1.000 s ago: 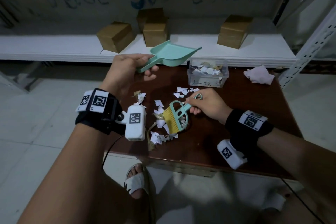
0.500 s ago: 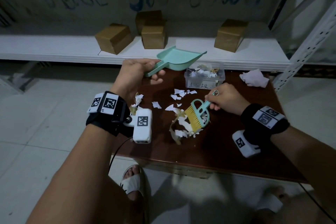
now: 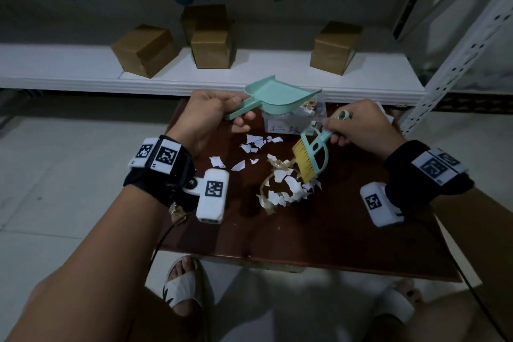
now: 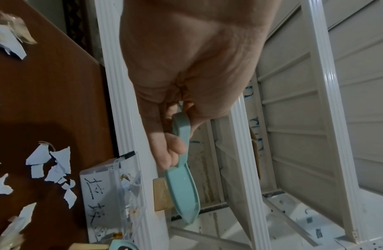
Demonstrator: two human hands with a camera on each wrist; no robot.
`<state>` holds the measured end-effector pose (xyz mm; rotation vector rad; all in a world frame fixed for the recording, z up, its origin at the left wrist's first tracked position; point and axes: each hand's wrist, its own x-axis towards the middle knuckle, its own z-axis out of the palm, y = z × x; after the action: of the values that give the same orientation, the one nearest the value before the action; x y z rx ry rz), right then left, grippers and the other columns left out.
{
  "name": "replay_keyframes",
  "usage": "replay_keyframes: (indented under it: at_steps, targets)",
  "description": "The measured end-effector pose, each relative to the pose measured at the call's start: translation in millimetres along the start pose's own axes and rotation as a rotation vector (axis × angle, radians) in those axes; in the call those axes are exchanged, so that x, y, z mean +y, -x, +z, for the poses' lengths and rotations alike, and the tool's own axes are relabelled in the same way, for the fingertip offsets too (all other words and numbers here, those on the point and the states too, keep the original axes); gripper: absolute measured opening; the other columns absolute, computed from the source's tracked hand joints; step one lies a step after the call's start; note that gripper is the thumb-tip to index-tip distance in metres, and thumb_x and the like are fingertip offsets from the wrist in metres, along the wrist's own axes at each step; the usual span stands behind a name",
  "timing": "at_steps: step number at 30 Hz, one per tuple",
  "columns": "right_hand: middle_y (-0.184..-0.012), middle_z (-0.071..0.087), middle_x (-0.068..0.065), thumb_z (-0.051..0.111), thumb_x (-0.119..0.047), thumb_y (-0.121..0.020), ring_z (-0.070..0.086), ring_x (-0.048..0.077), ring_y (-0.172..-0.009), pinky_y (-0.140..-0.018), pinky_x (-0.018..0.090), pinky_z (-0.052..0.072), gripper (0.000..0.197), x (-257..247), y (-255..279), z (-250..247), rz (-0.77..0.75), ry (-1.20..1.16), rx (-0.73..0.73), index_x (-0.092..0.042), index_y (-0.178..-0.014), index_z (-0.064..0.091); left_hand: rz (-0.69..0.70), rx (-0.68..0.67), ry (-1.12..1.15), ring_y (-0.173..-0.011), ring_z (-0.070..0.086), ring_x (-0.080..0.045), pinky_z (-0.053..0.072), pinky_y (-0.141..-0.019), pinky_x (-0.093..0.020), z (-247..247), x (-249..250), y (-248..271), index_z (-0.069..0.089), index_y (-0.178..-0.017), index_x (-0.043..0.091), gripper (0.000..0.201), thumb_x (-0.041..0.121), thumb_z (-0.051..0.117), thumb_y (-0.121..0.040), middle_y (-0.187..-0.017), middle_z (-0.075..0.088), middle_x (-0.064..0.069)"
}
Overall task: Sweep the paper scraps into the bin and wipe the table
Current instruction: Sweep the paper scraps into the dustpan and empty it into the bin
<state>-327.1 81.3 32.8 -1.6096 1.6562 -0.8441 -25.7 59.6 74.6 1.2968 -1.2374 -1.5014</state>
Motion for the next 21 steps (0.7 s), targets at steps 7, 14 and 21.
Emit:
replay_keyframes:
  at_steps: [7,14,21]
  targets:
    - [-0.065,0.074,0.011,0.074,-0.02,-0.096,0.064,0.018,-0.052,-0.05,0.019,0.051,0.022,4.3,3.1,26.4,-0.099,-0.062,-0.166,-0.001,-0.086,0.079,-0.023,-0.084,-0.071,-0.058,0.061,-0.014,0.065,-0.073,-0.035,2.6,-3.2,-19.8,0.071,-0.119,-0.003,0.026,0.004,0.05,-0.105,-0.089,0.073,-0.023]
    - [-0.066,0.075,0.007,0.074,-0.025,-0.096,0.068,0.025,-0.056,-0.057,0.029,0.053,0.023,18.2,-3.3,24.1,-0.054,0.027,-0.12,-0.008,-0.082,0.079,-0.038,-0.074,-0.124,-0.054,0.062,-0.013,0.065,-0.073,-0.037,-6.6,-7.1,-23.5,0.072,-0.117,-0.002,0.025,0.004,0.052,-0.104,-0.087,0.074,-0.022]
    - [-0.06,0.072,0.0,0.07,-0.028,-0.097,0.066,0.014,-0.051,-0.059,0.025,0.051,0.03,15.3,-1.1,-4.6,-0.053,0.263,0.023,-0.013,-0.071,0.075,-0.024,-0.087,-0.141,-0.06,0.062,-0.017,0.065,-0.073,-0.037,-13.3,-4.6,-19.0,0.073,-0.117,-0.001,0.025,0.006,0.053,-0.104,-0.094,0.075,-0.025]
